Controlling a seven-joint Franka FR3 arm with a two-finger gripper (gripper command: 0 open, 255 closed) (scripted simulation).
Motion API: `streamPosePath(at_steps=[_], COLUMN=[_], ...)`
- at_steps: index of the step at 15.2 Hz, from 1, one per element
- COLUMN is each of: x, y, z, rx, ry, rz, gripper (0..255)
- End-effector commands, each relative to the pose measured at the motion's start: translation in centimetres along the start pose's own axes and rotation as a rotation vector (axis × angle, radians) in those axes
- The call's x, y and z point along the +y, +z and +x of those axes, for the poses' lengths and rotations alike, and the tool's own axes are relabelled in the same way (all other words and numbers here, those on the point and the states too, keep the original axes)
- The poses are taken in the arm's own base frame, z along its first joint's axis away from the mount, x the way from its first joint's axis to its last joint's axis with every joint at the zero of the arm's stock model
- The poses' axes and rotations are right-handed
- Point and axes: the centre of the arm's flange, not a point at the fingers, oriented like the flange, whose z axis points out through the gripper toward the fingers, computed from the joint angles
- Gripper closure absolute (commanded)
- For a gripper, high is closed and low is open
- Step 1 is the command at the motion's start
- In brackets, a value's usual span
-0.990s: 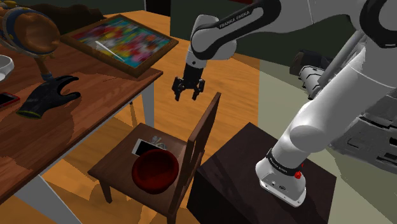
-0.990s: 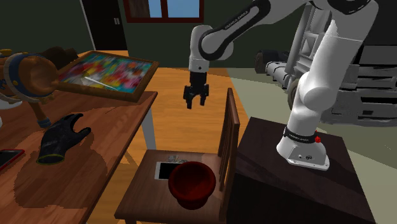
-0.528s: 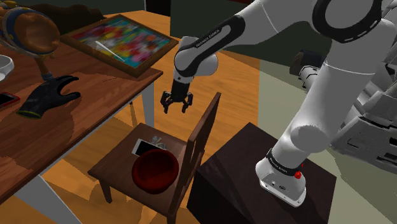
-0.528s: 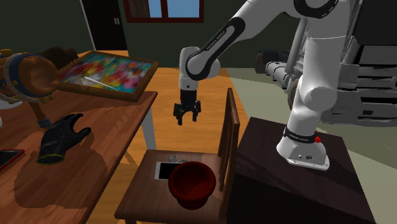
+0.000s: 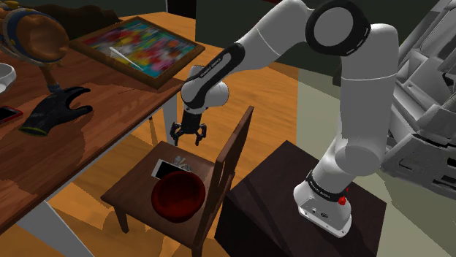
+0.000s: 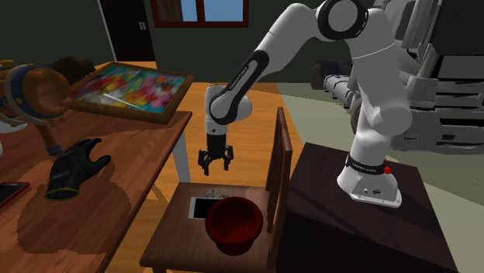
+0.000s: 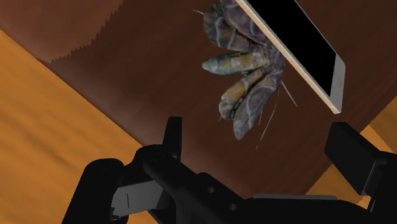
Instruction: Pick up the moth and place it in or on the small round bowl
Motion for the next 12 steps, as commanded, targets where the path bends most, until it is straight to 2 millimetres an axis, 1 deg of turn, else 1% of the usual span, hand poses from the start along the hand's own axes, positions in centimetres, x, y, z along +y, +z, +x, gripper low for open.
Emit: streamPosePath(at_steps=[1, 3, 4, 12], x=[-0.6, -1.3, -1.4, -1.5], y=[2.7, 5.1, 5.7, 9.7], z=[1.1, 2.1, 2.4, 2.2], rx=[-0.016, -0.032, -0.037, -0.037], ry=[0.027, 0.052, 0.058, 0.058], rz=[0.005, 0.01, 0.011, 0.011], gripper=[0, 0, 0, 0])
